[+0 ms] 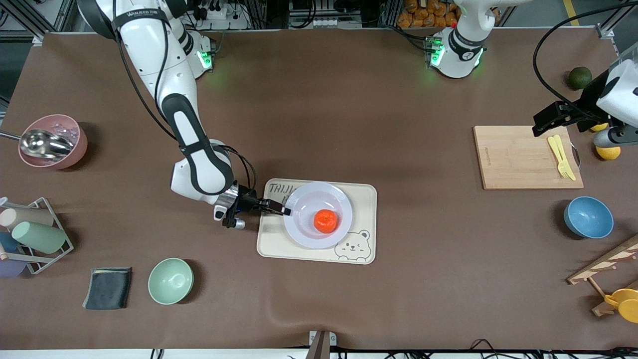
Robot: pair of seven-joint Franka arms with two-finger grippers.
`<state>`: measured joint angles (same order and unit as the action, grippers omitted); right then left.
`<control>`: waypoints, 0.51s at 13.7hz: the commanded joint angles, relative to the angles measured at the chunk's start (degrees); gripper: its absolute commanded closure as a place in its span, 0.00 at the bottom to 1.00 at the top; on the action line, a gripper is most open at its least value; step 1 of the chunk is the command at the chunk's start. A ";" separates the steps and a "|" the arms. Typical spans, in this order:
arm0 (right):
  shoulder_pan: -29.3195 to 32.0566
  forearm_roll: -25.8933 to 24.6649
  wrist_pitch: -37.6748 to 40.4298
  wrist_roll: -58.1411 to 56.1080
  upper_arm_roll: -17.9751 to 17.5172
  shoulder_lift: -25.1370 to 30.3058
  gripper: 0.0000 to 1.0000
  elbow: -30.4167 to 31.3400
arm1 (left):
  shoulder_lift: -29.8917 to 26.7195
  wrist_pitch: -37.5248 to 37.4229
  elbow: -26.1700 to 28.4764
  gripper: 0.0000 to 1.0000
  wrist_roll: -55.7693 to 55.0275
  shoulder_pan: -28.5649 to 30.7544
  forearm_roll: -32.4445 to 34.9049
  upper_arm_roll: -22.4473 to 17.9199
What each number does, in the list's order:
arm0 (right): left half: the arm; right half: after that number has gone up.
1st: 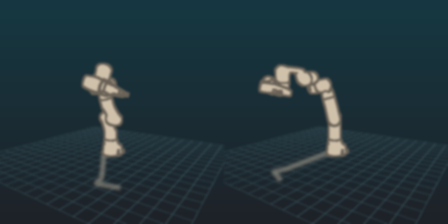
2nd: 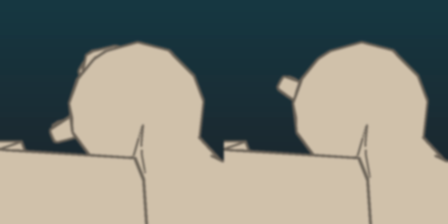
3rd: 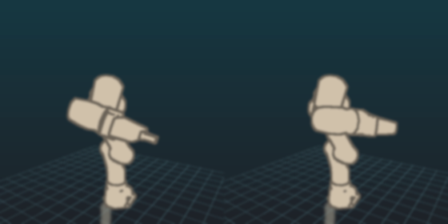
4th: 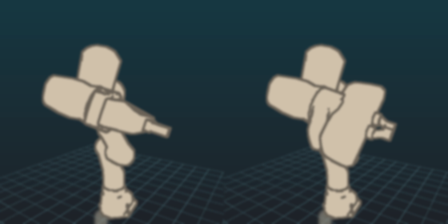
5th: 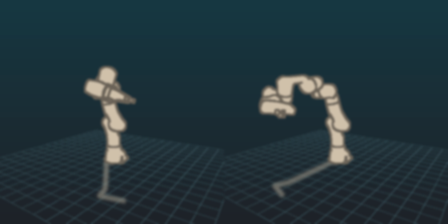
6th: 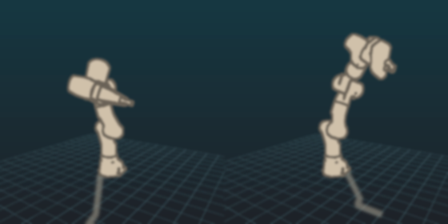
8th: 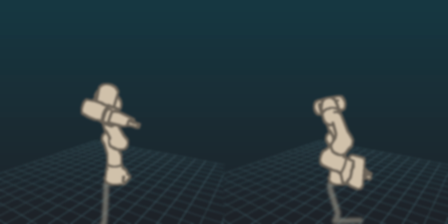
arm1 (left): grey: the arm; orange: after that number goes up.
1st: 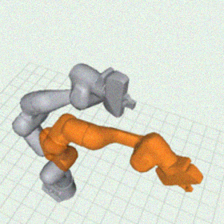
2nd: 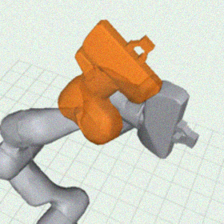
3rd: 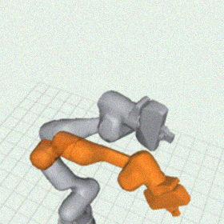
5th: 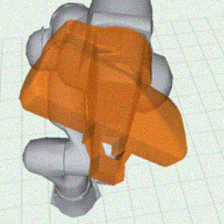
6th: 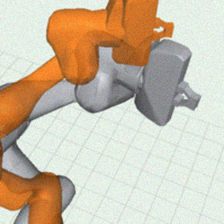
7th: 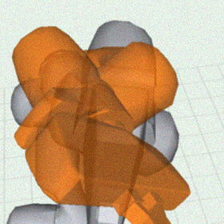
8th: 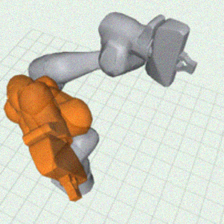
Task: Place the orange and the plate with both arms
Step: 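Set the plate down on the tray and open the right gripper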
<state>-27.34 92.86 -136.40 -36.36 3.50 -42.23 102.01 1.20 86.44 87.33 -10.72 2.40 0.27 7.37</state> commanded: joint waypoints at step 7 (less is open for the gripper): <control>3.08 -14.08 3.23 13.74 -0.07 6.71 0.49 2.22 | -0.76 -0.22 -0.23 0.00 0.96 0.06 -0.01 -0.16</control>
<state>-25.85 84.33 -135.41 -28.07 3.86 -40.06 101.85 1.05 86.44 87.11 -10.72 2.41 0.27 7.36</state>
